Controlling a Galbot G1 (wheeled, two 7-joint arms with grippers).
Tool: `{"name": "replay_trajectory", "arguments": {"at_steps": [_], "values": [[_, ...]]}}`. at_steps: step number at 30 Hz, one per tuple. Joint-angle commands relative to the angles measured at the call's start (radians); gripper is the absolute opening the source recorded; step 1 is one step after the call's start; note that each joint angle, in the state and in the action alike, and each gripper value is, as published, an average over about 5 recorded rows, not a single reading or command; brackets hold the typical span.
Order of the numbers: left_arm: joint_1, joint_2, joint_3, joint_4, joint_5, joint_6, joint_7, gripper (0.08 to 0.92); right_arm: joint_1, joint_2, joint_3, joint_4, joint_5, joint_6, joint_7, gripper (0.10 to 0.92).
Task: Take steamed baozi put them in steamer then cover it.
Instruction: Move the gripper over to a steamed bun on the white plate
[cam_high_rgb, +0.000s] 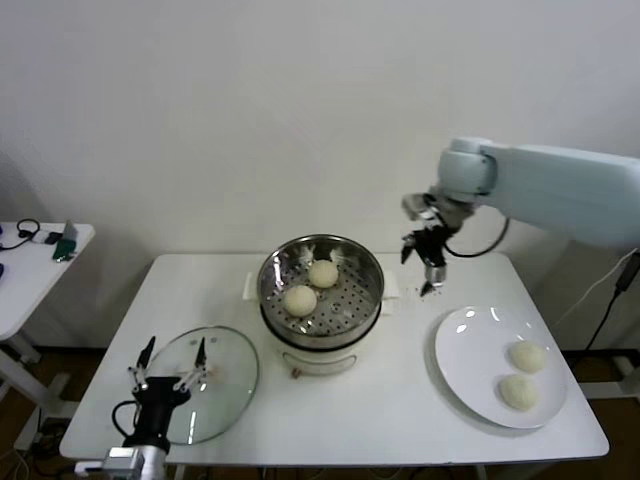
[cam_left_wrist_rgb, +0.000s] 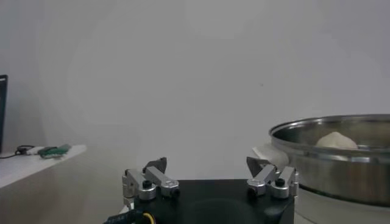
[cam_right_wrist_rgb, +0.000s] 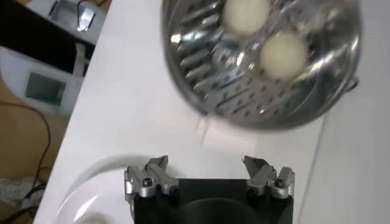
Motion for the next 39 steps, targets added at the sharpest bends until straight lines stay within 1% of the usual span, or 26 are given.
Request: {"name": "replay_trajectory", "arguments": {"at_steps": [1,6,9,12,19,39], "values": [[0.008,-0.022,-0.003,-0.051,-0.034,0.041,-0.014,0.823,-0.279,-0.371,0.148,0.108,-0.310,0.052,-0.005,0.823],[0.011,-0.030,-0.003,-0.048,-0.022,0.042,-0.014,0.823,-0.541,-0.446,0.380,0.055,-0.434,0.089,-0.005,0.823],[0.013,-0.034,0.001,-0.041,-0.011,0.043,-0.013,0.823,-0.676,-0.465,0.499,0.031,-0.479,0.104,-0.011,0.823],[0.010,-0.038,0.006,-0.034,0.002,0.044,-0.014,0.823,-0.745,-0.466,0.555,0.013,-0.505,0.111,-0.016,0.823],[0.008,-0.041,0.006,-0.029,0.015,0.044,-0.015,0.823,-0.779,-0.440,0.561,-0.006,-0.528,0.113,-0.015,0.823],[0.007,-0.043,0.005,-0.020,0.040,0.043,-0.015,0.823,-0.788,-0.308,0.561,-0.068,-0.518,0.096,0.005,0.823]]}}
